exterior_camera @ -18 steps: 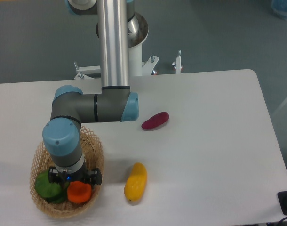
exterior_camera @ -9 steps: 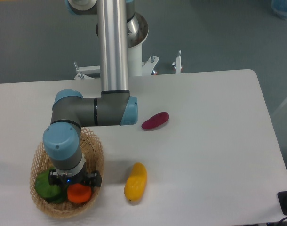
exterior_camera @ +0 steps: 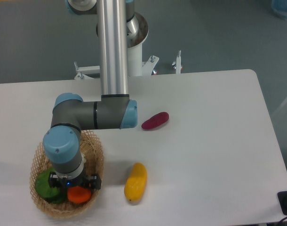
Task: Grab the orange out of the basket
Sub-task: 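Close the gripper around the orange inside the basket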
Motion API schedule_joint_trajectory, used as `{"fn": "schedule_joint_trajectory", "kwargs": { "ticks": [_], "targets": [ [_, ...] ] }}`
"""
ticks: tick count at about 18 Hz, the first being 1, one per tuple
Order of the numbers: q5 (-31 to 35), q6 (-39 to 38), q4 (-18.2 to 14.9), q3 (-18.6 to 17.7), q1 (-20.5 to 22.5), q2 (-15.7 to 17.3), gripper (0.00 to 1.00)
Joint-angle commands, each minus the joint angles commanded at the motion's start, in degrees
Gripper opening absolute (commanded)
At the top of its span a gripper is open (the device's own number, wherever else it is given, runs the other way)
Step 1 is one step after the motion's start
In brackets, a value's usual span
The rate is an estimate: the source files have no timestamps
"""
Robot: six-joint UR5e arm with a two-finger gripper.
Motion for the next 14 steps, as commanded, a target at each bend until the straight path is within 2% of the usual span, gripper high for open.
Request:
{"fn": "schedule_joint_trajectory", "kwargs": {
  "ticks": [9, 14],
  "targets": [
    [-0.09, 0.62, 0.09, 0.00, -0.26, 0.26, 0.77],
    [-0.09, 0.88, 0.09, 0.00, -0.44, 2.45, 0.77]
  ]
}}
